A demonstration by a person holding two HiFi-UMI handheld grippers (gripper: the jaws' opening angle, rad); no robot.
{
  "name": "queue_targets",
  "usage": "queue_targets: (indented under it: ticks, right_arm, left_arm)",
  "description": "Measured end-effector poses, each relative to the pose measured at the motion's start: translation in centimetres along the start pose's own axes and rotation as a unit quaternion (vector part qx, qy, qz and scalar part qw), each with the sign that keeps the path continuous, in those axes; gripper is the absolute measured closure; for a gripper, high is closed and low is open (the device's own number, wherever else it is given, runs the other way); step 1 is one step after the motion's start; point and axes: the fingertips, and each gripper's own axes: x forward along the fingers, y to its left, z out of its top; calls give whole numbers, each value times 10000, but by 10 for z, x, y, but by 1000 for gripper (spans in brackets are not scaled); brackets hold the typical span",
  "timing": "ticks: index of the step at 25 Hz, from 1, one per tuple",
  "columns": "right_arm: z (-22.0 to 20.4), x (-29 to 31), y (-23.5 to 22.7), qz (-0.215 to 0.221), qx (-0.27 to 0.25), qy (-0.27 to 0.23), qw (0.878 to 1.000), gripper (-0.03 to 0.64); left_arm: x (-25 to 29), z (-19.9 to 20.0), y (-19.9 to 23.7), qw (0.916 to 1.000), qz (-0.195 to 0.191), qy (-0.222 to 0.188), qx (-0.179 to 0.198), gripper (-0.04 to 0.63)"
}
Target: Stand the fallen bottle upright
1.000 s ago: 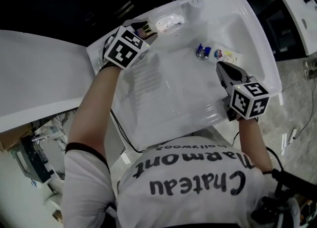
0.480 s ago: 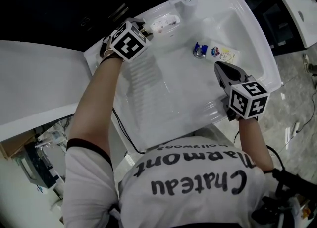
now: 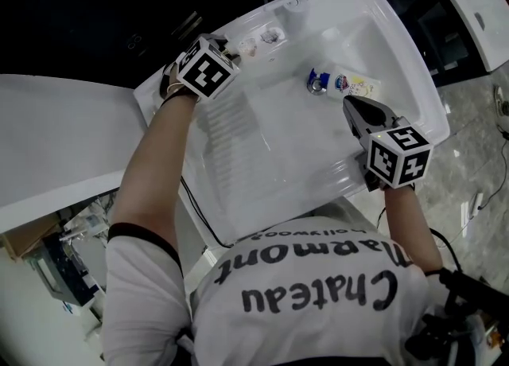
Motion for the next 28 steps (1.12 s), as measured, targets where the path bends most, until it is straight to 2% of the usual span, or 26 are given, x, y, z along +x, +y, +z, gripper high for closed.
queue_targets:
  ticks: [8, 16, 20, 28]
  right_arm:
    - [3, -5, -4, 12, -51, -110, 9999, 601]
    - [9, -18, 7, 160, -169, -237, 9994, 601]
    - [12, -27, 14, 206, -245, -304, 9990, 601]
    - [12, -42, 23, 262, -188, -481, 9983, 601]
  left_arm:
    - [-11, 2, -5, 10000, -14, -35, 61, 413]
    - [-63, 26, 9, 9967, 435, -660, -174, 415]
    - [-92, 30, 22, 9925, 685, -890, -479, 416]
    - [-147, 26, 48, 9765, 1067, -1475, -1149, 417]
